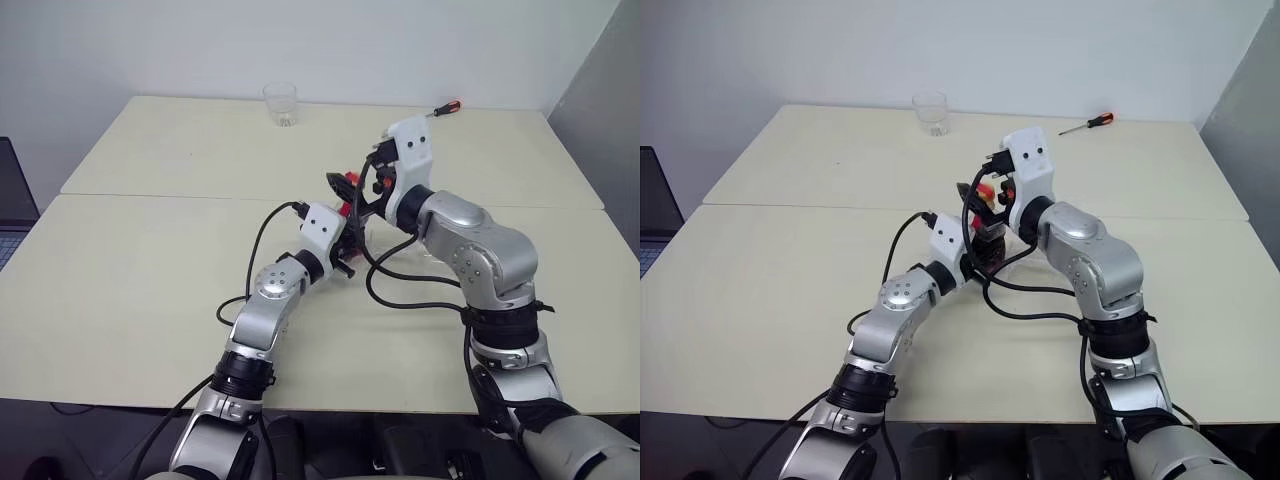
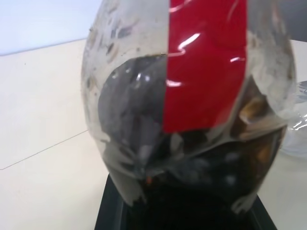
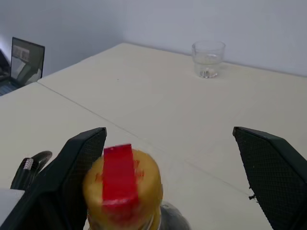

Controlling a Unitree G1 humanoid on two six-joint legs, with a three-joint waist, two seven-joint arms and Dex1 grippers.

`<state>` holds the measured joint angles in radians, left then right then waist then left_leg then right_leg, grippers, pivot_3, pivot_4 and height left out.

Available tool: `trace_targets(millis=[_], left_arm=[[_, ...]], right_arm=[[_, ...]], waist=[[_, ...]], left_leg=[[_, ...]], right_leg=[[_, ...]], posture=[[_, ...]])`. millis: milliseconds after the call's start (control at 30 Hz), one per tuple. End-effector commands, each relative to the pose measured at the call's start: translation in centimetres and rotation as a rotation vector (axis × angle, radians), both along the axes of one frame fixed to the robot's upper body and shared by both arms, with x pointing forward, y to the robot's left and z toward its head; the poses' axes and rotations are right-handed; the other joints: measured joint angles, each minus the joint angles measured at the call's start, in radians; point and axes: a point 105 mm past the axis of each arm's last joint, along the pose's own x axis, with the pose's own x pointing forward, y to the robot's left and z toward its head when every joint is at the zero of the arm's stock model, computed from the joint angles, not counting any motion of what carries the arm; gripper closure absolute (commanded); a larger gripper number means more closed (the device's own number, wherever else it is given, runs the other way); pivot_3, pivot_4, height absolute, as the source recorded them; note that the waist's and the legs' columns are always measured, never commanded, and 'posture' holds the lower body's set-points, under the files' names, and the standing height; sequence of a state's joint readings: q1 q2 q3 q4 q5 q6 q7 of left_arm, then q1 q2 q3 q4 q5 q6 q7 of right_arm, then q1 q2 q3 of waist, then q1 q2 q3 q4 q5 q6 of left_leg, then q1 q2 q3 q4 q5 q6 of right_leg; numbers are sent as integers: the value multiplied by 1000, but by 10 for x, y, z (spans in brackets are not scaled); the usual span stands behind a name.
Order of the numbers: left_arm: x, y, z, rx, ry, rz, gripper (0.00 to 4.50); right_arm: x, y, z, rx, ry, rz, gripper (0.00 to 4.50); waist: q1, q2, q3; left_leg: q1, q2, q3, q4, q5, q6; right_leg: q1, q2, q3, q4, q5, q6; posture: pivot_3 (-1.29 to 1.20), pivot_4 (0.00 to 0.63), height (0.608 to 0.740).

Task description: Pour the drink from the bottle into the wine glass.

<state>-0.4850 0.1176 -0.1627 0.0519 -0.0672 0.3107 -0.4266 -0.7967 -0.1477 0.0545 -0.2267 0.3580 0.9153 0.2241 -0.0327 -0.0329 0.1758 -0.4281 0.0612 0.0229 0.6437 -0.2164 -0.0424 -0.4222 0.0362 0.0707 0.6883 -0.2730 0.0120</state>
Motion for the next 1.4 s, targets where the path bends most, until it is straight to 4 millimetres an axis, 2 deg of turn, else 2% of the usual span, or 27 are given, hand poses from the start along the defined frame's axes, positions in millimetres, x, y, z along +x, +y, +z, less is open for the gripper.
trace_targets(millis=[33, 300, 400, 667, 700, 733, 900, 1067, 1167, 1400], left_arm=[[-3, -4, 24, -28, -92, -21, 3755], [-3, -4, 23, -26, -90, -24, 3755], [-3, -3, 23, -27, -88, -20, 3755], [1, 2, 22, -47, -73, 6, 3757], [2, 5, 22, -49, -69, 15, 3757], [5, 9, 22, -57, -62, 32, 3757], [18, 41, 20, -92, -38, 143, 3761], [35, 74, 15, -74, -30, 245, 3761], [41, 87, 18, -74, -50, 287, 3770], [55, 133, 19, -107, -59, 467, 3771]], right_arm=[[-7, -11, 14, 28, -51, -5, 0], [-14, -13, 9, 7, -41, 17, 0], [-17, -12, 8, 0, -44, 30, 563], [-20, -14, 9, -16, -51, 47, 3323], [-21, -16, 9, -18, -53, 47, 3579], [-21, -18, 11, -16, -58, 46, 3620], [-25, -27, 27, 35, -108, 45, 3620], [-26, -47, 48, 87, -178, 16, 3620], [-23, -61, 52, 89, -194, -33, 2575], [-14, -94, 40, 64, -172, -148, 178]], waist=[[0, 0, 0], [0, 0, 0], [-1, 0, 0], [0, 0, 0], [0, 0, 0], [0, 0, 0], [0, 0, 0], [0, 0, 0], [-4, 0, 0], [5, 0, 0]], left_leg=[[0, 0, 0, 0, 0, 0], [0, 0, 0, 0, 0, 0], [0, 0, 0, 0, 0, 0], [0, 0, 0, 0, 0, 0], [0, 0, 0, 0, 0, 0], [0, 0, 0, 0, 0, 0], [0, 0, 0, 0, 0, 0], [0, 0, 0, 0, 0, 0], [0, 0, 0, 0, 0, 0], [0, 0, 0, -1, 0, 0]], right_leg=[[0, 0, 0, 0, 0, 0], [0, 0, 0, 0, 0, 1], [0, 0, 0, 0, 0, 1], [0, 0, 0, 0, 0, 1], [0, 0, 0, 0, 0, 1], [0, 0, 0, 0, 0, 1], [0, 0, 0, 0, 0, 1], [0, 0, 0, 0, 0, 1], [0, 0, -1, 0, 0, 1], [0, 0, -1, -1, 0, 0]], posture=[[0, 150, 740], [0, 150, 740], [0, 150, 740], [0, 150, 740], [0, 150, 740], [0, 150, 740], [0, 150, 740], [0, 150, 740], [0, 150, 740], [0, 150, 740]])
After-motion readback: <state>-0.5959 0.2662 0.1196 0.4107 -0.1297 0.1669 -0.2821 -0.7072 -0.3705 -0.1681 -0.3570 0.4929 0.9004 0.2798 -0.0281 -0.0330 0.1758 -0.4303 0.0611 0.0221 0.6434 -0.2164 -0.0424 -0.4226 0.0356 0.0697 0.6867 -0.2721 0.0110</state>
